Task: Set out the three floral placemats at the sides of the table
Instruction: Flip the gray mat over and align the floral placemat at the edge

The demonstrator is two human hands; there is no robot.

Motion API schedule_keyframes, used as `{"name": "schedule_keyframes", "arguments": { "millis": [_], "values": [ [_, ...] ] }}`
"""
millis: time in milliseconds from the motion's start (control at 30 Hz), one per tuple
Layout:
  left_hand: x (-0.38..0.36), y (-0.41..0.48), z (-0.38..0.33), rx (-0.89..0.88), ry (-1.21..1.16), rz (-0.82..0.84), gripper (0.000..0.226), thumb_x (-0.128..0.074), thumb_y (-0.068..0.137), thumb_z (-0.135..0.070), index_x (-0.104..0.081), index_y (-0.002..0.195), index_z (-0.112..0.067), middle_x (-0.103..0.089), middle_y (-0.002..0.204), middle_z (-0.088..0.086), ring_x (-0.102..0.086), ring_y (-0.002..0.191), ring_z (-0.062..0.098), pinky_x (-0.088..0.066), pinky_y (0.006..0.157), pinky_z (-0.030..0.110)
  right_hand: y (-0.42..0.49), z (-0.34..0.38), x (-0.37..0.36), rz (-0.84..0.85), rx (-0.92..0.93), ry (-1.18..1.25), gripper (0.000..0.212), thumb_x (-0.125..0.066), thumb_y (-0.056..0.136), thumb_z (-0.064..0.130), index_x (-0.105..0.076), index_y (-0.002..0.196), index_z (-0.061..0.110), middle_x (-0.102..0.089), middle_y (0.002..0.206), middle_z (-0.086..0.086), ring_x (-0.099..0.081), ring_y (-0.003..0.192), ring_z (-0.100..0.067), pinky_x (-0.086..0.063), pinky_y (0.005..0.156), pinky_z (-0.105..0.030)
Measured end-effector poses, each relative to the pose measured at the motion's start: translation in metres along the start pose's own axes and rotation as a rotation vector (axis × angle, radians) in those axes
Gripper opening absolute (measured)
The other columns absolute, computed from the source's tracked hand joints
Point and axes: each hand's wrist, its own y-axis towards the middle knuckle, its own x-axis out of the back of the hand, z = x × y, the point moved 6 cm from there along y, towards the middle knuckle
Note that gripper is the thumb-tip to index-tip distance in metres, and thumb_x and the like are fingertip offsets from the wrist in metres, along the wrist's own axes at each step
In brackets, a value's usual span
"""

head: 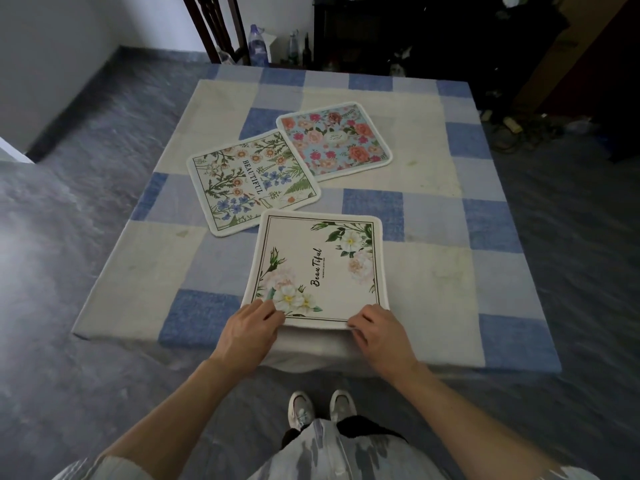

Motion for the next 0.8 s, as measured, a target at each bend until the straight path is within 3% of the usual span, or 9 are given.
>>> {"name": "schedule_keyframes", "arguments": {
  "millis": [400,500,800],
  "values": [
    [-0.012,-0.008,-0.03,0.093,0.033,0.098,0.006,-0.072,0.081,-0.007,-0.068,0.085,-0.009,-0.063,0.084,0.008,-0.06,0.074,0.028,-0.053,0.06,0.039,-0.029,-0.021,0.001,-0.016,-0.039,0.012,0.01,-0.079,0.076,0.006,-0.071,0.08,0.009,-0.062,0.077,-0.007,-0.059,0.07,-0.029,-0.051,0.059,-0.04],
    [-0.01,-0.006,-0.033,0.048,0.035,0.102,0.011,-0.076,0.076,-0.008,-0.069,0.083,-0.011,-0.064,0.083,0.007,-0.061,0.073,0.027,-0.054,0.06,0.037,-0.029,-0.018,0.006,-0.036,-0.058,-0.004,0.011,-0.081,0.075,0.007,-0.072,0.079,0.011,-0.063,0.077,-0.005,-0.06,0.069,-0.027,-0.05,0.059,-0.036],
    [-0.037,-0.017,-0.015,-0.044,0.098,0.163,0.036,-0.089,0.055,-0.009,-0.067,0.084,-0.015,-0.063,0.082,0.004,-0.06,0.073,0.023,-0.053,0.059,0.033,-0.042,-0.005,-0.015,0.006,-0.17,-0.03,0.01,-0.078,0.077,0.007,-0.07,0.079,0.011,-0.062,0.078,-0.005,-0.059,0.071,-0.026,-0.051,0.06,-0.041]
  ]
}}
